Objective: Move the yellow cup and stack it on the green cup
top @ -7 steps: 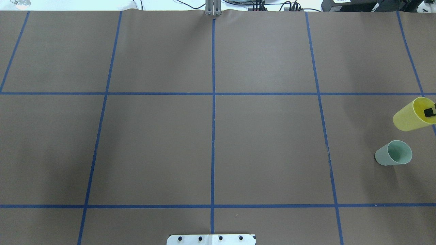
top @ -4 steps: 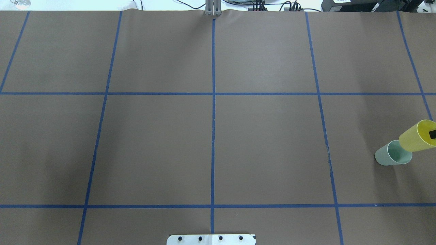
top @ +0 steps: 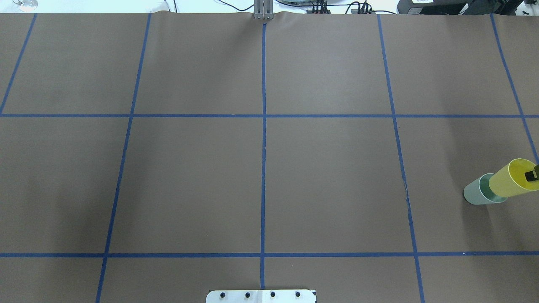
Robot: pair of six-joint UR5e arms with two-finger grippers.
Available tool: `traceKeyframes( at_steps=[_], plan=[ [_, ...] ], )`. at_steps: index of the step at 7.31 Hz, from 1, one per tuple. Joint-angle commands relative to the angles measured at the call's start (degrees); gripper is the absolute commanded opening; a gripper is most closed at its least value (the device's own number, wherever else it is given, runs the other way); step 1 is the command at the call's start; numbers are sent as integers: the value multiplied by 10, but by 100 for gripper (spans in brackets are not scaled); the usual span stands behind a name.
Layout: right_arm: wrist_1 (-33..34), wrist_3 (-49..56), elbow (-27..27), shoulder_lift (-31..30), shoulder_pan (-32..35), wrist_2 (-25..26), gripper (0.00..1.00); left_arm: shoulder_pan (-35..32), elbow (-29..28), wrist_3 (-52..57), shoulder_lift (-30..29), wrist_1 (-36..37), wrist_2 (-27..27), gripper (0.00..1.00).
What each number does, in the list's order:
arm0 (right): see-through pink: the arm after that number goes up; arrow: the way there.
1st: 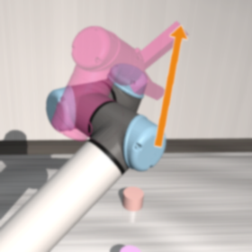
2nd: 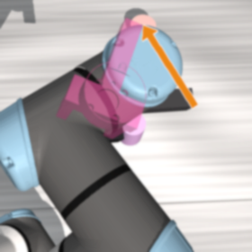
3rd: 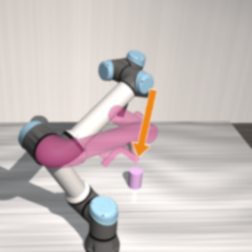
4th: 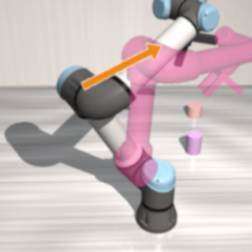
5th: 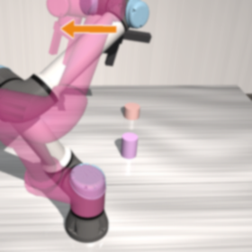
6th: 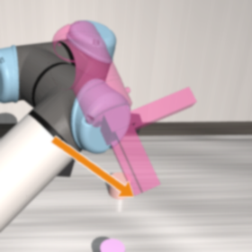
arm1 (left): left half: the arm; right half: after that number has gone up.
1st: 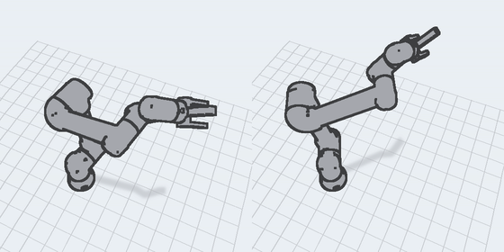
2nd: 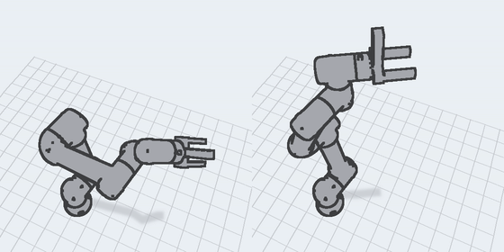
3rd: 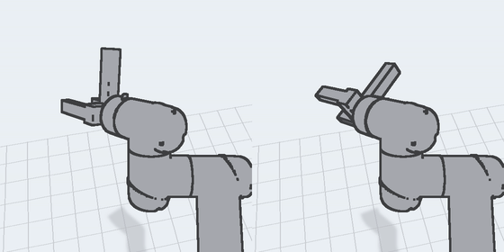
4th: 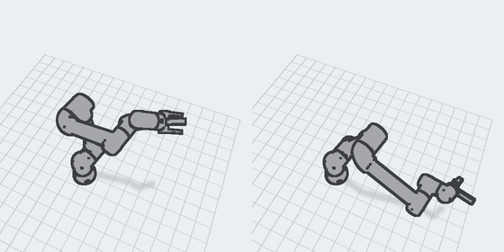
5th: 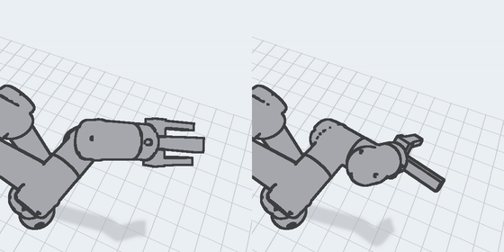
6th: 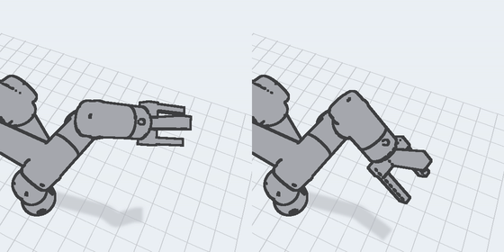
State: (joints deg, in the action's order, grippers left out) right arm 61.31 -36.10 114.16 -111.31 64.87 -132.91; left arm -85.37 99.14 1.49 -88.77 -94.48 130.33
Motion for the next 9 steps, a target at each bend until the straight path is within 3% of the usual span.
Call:
traceKeyframes(
  at_steps=[1,2,3,4,5,9],
  plan=[
    [0,-2,-2,1,-4,8,0,0,0,0,0,0,0,100],
    [0,-1,-2,3,-4,10,0,0,0,0,-1,0,2,100],
    [-1,-2,-3,6,-4,9,12,0,0,0,-1,0,9,100],
    [0,-2,-4,8,-4,9,45,0,0,0,-1,0,9,100],
    [-1,-2,-3,9,-4,8,99,0,0,0,-1,0,9,100],
    [0,-1,-3,26,-2,9,100,0,-1,-1,0,0,9,100]
  ],
)
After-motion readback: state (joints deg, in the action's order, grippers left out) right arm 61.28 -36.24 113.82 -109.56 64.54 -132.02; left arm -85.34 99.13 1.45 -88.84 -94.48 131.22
